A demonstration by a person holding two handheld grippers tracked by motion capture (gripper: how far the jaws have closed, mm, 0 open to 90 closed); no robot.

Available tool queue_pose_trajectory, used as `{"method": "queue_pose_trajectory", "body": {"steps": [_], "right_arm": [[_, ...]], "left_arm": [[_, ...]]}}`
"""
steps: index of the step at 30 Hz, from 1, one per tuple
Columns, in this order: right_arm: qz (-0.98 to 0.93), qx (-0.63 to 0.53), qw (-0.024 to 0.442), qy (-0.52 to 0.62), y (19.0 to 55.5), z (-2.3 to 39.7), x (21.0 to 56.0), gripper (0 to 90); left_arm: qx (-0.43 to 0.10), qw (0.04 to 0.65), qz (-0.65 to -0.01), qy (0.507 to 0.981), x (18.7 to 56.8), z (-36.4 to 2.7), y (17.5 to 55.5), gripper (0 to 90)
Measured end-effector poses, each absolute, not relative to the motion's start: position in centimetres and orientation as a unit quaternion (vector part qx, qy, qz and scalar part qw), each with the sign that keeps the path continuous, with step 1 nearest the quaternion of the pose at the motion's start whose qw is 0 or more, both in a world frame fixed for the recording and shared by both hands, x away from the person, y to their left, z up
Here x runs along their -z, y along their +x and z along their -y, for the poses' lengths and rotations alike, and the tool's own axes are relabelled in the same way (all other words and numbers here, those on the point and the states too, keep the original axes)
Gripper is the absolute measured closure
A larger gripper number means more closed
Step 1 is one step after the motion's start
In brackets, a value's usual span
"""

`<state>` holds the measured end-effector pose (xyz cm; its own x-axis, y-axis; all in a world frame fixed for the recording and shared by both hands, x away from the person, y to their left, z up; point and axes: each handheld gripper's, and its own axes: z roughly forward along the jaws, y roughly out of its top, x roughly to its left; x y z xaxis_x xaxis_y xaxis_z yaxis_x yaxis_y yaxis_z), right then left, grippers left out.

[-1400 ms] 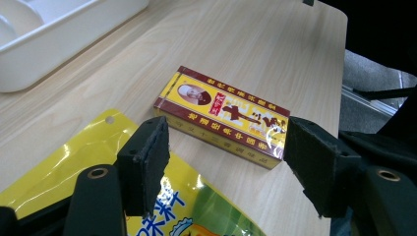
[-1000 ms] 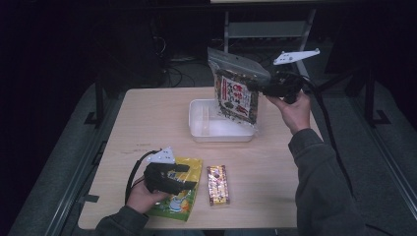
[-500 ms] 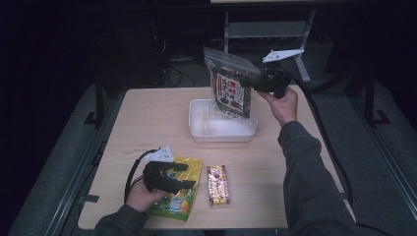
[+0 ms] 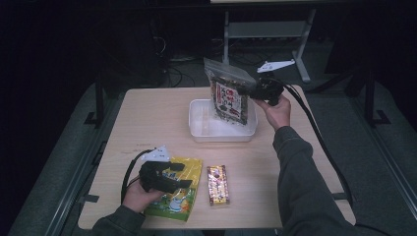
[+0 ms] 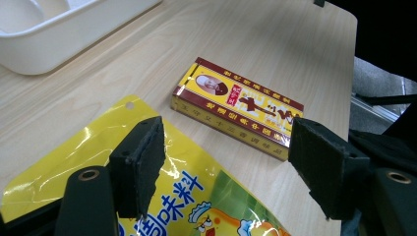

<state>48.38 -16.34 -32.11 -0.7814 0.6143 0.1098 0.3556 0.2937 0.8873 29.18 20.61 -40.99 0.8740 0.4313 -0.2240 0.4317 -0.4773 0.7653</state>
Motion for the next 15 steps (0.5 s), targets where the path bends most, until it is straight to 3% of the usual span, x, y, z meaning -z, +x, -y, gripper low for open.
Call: {"method": "queue_pose_trajectory", "body": {"steps": [15], "right_arm": [[-0.781, -0.519, 0.101, 0.333, 48.4, 18.4, 33.8, 75.1]], "left_arm": [[-0.001, 0.441, -0.254, 0.860, 41.1, -20.8, 29.1, 28.8]]}}
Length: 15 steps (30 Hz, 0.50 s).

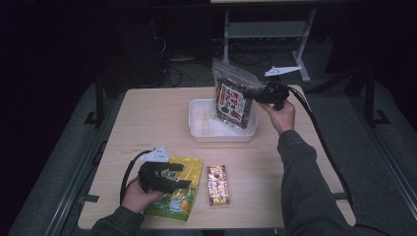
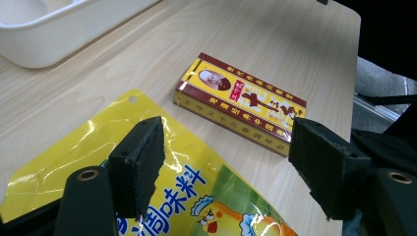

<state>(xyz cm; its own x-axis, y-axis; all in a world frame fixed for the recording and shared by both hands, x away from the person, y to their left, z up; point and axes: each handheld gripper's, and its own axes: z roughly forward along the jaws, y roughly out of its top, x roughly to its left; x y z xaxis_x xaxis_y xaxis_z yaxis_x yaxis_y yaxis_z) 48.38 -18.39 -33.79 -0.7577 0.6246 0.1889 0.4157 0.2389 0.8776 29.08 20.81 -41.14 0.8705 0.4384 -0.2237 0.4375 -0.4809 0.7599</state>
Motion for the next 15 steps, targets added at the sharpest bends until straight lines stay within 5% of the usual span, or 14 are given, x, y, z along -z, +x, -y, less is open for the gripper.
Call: {"method": "queue_pose_trajectory", "body": {"steps": [15], "right_arm": [[-0.778, -0.514, 0.095, 0.349, 47.1, 20.0, 33.3, 59.0]], "left_arm": [[-0.007, 0.439, -0.256, 0.861, 41.0, -20.9, 29.0, 28.0]]}}
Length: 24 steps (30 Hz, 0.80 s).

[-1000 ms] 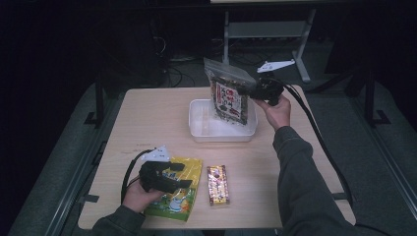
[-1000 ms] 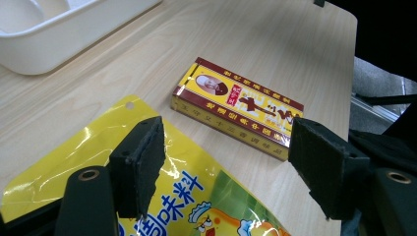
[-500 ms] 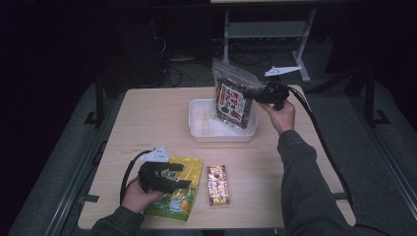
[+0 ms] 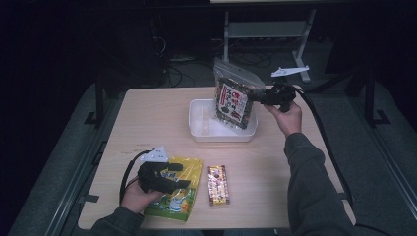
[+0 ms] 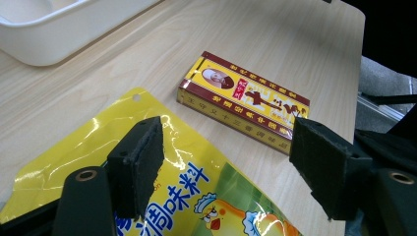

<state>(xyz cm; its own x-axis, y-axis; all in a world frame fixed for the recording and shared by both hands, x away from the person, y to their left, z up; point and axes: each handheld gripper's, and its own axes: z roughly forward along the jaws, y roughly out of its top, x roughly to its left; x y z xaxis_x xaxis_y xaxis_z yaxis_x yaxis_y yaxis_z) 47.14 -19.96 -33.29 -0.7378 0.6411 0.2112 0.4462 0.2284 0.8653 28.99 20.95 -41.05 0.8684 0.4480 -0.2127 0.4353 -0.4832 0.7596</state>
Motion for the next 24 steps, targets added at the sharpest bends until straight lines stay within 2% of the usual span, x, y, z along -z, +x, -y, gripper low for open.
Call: {"method": "queue_pose_trajectory", "body": {"steps": [24], "right_arm": [[-0.771, -0.517, 0.096, 0.358, 43.1, 22.3, 33.5, 50.8]], "left_arm": [[-0.017, 0.430, -0.261, 0.864, 41.4, -20.7, 28.9, 26.5]]}}
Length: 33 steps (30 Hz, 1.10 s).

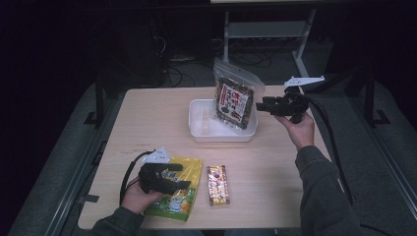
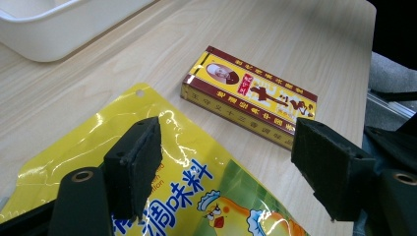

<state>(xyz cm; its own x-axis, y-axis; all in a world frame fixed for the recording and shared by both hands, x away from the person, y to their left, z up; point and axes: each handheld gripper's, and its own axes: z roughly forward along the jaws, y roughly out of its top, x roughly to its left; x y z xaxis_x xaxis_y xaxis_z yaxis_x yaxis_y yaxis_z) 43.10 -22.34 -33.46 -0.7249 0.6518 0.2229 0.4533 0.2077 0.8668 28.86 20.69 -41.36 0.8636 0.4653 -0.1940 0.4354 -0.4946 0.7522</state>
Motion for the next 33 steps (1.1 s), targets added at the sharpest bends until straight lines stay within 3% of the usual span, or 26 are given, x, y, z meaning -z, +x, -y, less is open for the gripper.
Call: {"method": "queue_pose_trajectory", "body": {"steps": [14, 33], "right_arm": [[-0.767, -0.519, 0.090, 0.366, 39.9, 23.7, 33.6, 47.5], [-0.789, -0.499, 0.102, 0.344, 35.0, 21.5, 33.5, 42.5]], "left_arm": [[-0.025, 0.424, -0.261, 0.867, 41.5, -20.9, 28.9, 24.5], [-0.031, 0.424, -0.265, 0.865, 41.4, -21.3, 28.9, 24.5]]}}
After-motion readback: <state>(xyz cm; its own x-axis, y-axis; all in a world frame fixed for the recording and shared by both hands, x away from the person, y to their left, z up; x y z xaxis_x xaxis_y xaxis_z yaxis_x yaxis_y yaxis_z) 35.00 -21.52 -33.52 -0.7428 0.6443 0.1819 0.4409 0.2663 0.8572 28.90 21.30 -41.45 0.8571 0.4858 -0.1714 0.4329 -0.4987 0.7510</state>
